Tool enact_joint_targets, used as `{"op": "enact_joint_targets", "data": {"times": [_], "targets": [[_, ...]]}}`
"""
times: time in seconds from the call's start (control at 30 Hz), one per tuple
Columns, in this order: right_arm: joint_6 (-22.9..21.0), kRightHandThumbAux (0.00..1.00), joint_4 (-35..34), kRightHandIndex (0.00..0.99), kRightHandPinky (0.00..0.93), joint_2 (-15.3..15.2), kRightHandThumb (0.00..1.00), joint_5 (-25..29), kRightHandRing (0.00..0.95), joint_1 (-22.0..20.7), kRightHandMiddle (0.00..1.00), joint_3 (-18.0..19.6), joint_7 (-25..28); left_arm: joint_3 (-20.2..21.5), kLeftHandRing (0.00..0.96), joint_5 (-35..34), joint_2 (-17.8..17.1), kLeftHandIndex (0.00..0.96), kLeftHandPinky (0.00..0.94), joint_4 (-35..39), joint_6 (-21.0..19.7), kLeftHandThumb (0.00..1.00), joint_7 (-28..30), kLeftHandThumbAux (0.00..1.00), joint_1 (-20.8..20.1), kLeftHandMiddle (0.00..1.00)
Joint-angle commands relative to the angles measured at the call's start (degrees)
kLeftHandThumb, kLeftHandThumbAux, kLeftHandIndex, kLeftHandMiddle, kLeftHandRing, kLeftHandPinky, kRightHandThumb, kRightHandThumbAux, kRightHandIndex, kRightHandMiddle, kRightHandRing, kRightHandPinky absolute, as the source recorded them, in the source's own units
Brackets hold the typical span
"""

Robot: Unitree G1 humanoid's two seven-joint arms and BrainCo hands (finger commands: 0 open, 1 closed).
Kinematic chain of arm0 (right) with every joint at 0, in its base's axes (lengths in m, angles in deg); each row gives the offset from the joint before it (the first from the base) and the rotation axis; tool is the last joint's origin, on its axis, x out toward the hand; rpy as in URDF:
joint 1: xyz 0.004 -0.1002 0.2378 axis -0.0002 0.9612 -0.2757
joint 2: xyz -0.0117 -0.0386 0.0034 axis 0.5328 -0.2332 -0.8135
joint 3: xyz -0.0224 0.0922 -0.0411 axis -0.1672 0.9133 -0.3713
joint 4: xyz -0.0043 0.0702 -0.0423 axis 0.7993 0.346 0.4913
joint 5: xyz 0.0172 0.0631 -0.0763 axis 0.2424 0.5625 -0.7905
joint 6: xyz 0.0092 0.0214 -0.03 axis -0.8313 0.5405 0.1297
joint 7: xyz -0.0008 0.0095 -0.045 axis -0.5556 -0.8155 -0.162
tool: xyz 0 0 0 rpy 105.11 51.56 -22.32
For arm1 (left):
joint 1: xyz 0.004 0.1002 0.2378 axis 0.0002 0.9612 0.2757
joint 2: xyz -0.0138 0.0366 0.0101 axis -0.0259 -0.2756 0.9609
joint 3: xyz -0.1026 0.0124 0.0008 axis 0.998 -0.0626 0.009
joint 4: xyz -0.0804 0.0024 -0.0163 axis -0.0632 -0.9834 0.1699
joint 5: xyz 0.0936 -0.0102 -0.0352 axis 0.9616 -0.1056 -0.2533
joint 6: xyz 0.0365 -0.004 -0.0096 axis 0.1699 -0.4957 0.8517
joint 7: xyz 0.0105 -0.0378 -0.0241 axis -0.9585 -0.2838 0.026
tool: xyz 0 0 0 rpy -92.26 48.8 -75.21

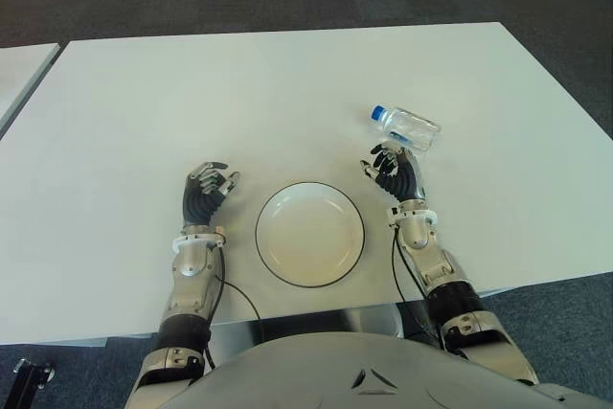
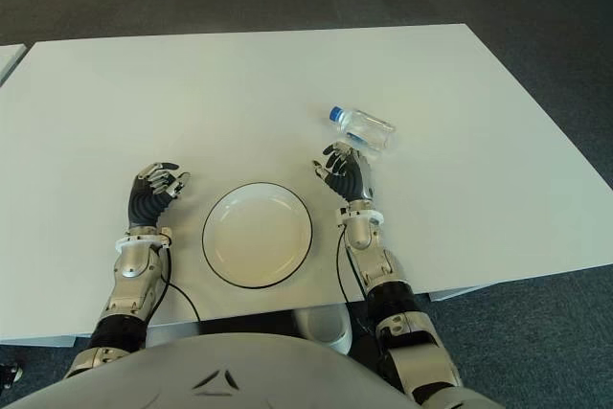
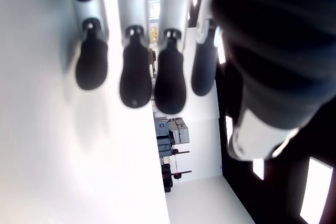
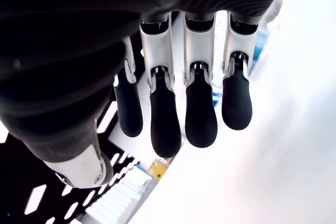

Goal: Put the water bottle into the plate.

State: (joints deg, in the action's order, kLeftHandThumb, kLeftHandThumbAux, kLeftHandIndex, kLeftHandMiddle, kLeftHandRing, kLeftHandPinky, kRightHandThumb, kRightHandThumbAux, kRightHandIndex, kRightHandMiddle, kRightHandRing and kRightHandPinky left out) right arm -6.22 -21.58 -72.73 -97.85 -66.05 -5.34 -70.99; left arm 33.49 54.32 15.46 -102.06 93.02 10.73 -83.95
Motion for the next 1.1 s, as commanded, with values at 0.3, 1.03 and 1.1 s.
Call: {"op": "enact_joint_targets", "data": {"times": [0.3, 1.03, 1.1], "targets": [[-0.88, 0.733, 2.10, 0.402, 0.294, -5.73, 0.682, -6.92, 0.281, -8.97, 0.284, -3.02, -5.00, -0.77, 0.691, 1.15, 0.86, 0.432, 0.671, -2.33, 0.25, 0.698, -0.66, 0.719, 0.68, 0.685], [-0.44, 0.371, 19.28, 0.002, 0.000, -8.73, 0.528, -8.26, 0.000, -27.60, 0.001, -5.69, -14.09, -0.25, 0.694, 0.53, 1.74, 0.433, 0.678, -3.50, 2.27, 0.697, -0.57, 0.718, 0.75, 0.690], [-1.90, 0.336, 20.32, 0.001, 0.000, -8.69, 0.554, -7.78, 0.000, -28.79, 0.000, -5.75, -12.77, -0.36, 0.695, 0.63, 1.43, 0.433, 0.675, -4.14, 3.02, 0.696, -0.17, 0.718, 0.63, 0.691]]}}
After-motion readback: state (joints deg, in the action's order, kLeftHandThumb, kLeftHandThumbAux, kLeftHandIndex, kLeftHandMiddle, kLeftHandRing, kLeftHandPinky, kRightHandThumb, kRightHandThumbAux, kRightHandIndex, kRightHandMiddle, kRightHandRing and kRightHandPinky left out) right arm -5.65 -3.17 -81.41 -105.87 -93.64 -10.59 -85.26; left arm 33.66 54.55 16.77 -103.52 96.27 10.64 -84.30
